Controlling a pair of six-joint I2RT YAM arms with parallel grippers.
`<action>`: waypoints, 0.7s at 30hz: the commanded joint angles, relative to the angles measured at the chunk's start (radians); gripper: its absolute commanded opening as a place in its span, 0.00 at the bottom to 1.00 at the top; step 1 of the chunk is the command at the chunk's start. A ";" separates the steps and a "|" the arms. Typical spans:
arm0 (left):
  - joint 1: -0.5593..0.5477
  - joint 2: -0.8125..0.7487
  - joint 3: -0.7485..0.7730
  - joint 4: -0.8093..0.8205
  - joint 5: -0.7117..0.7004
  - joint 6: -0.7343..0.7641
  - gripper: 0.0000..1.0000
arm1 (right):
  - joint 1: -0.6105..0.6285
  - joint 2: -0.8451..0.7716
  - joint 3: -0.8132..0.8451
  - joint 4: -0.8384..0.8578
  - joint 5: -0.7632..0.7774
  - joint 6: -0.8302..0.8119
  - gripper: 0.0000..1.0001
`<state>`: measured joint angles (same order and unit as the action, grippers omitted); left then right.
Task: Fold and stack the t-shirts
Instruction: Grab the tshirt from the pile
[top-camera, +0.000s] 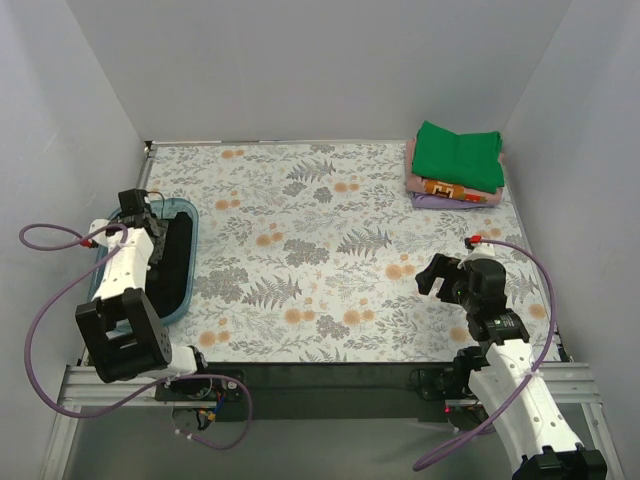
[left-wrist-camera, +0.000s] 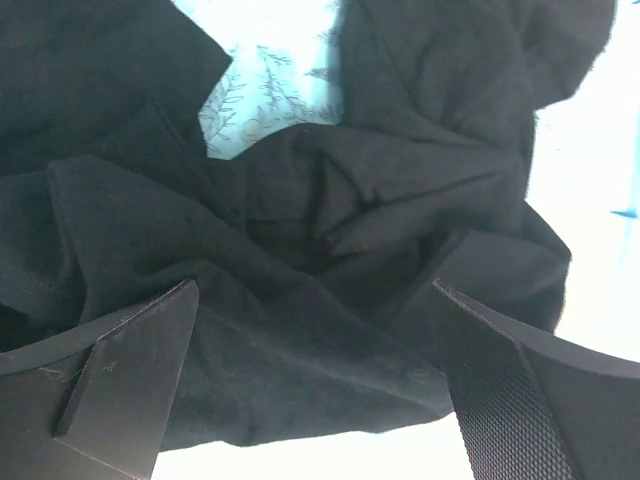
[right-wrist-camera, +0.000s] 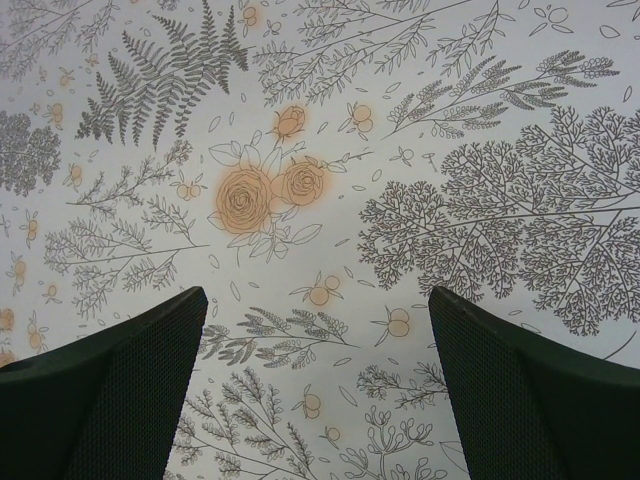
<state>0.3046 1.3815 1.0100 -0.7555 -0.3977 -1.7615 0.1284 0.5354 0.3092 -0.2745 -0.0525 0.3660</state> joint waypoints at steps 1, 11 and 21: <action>0.011 0.036 0.018 -0.035 -0.061 -0.030 0.98 | -0.003 0.001 -0.005 0.041 -0.007 -0.004 0.98; 0.016 0.120 -0.079 0.025 0.066 0.036 0.73 | -0.003 0.009 -0.009 0.044 0.010 0.001 0.98; 0.016 -0.029 0.016 0.010 0.129 0.094 0.00 | -0.003 -0.006 -0.010 0.044 0.010 0.002 0.99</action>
<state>0.3187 1.4975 0.9512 -0.7433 -0.2928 -1.6848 0.1284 0.5419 0.2966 -0.2619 -0.0479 0.3672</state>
